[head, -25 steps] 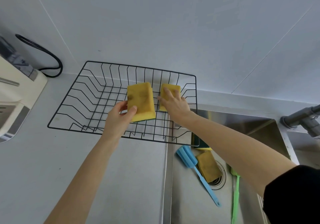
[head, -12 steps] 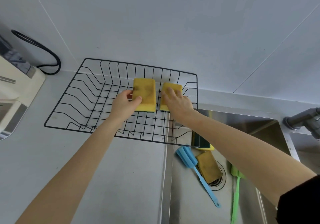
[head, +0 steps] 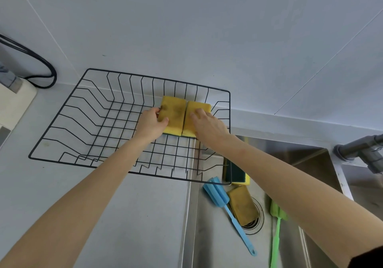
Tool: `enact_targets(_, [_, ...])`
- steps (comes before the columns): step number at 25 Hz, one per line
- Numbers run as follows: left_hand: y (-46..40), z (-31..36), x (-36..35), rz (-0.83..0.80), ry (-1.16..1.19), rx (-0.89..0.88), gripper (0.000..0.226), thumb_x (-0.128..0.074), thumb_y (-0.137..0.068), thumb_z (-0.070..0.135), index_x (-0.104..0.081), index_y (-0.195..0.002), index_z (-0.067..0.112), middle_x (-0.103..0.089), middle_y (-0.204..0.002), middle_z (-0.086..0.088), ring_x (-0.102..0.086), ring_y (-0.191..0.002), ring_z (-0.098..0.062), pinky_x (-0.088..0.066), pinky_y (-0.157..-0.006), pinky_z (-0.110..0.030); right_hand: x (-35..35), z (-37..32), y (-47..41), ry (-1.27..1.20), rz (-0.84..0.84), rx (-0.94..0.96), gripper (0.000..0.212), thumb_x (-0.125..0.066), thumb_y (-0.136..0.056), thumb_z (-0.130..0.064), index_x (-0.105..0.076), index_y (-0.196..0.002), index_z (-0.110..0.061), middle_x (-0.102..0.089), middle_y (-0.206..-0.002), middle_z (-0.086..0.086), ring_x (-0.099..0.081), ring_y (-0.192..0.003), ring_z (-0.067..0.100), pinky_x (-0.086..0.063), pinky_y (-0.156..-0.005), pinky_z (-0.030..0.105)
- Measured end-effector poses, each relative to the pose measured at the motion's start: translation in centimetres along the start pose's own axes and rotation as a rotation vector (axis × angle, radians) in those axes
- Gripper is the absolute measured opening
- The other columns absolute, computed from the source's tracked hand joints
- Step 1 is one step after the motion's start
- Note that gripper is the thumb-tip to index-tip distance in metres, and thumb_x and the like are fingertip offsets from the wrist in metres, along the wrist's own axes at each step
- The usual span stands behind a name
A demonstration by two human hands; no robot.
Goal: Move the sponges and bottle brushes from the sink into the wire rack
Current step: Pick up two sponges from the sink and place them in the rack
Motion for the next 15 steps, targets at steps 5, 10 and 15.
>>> enact_targets(5, [-0.5,-0.5,-0.3,-0.007,0.000,0.006,0.046,-0.055,-0.087,0.020,-0.045,-0.128,0.000,-0.055,-0.126,-0.019,-0.052,-0.114,-0.032,-0.042,-0.092,-0.035,-0.2,-0.1,0.1,0.011,0.016,-0.004,0.057,-0.057,-0.087,-0.003,-0.033,-0.139,-0.008,-0.037,-0.142,0.012,-0.042,-0.128,0.029,-0.048,-0.091,0.036])
enact_targets(10, [-0.3,-0.2,-0.1,-0.047,-0.062,0.006,0.050,-0.054,-0.088,0.023,-0.041,-0.131,0.002,-0.054,-0.129,-0.018,-0.051,-0.117,-0.032,-0.042,-0.095,-0.037,-0.2,-0.4,0.4,0.003,-0.008,-0.012,0.064,-0.055,-0.089,-0.007,-0.024,-0.144,-0.009,-0.027,-0.150,0.014,-0.028,-0.139,0.031,-0.039,-0.105,0.039])
enact_targets(15, [1.1,0.7,0.9,-0.110,-0.134,-0.015,0.054,-0.053,-0.089,0.027,-0.036,-0.135,0.005,-0.047,-0.136,-0.017,-0.047,-0.123,-0.031,-0.039,-0.098,-0.035,1.1,-0.7,1.6,-0.031,-0.018,-0.014,0.072,-0.054,-0.090,-0.011,-0.012,-0.149,-0.015,-0.022,-0.153,0.014,-0.026,-0.141,0.030,-0.031,-0.110,0.039])
Point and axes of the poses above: each hand's wrist, its own y-axis away from the middle knuckle, its own x-axis out of the back of the hand, z = x × y, the point moved 2 cm from there along -y, towards the middle knuckle
